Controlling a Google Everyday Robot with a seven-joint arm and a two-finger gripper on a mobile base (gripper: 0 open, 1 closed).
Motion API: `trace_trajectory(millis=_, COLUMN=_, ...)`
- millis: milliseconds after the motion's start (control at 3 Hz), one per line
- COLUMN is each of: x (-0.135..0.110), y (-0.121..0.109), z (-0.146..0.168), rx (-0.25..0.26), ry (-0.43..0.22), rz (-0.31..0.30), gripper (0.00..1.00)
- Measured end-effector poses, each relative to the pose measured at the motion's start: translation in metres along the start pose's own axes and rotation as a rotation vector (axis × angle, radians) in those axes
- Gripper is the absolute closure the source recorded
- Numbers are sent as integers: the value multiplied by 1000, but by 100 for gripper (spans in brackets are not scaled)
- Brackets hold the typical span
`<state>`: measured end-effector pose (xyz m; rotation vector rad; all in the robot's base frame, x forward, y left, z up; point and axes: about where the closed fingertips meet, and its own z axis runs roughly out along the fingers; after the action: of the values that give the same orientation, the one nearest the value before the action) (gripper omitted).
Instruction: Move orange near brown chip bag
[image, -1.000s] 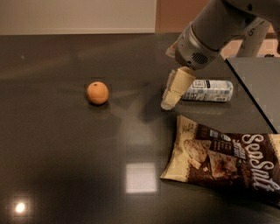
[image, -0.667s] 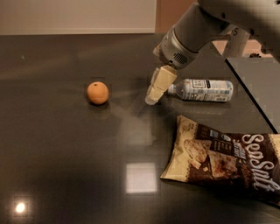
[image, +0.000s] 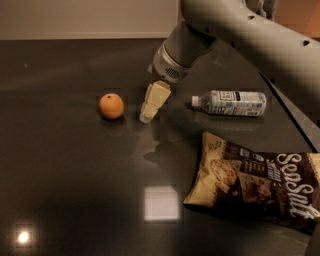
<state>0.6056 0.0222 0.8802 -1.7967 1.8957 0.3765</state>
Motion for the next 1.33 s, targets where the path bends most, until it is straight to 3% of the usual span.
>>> trace_trajectory(millis=333, x=-16, y=10, z=28, rx=-63, ry=-5, rz=-32, gripper=0)
trace_trajectory(millis=1333, x=-54, y=21, z=75, rx=-127, ry=-50, rz=-82, gripper=0)
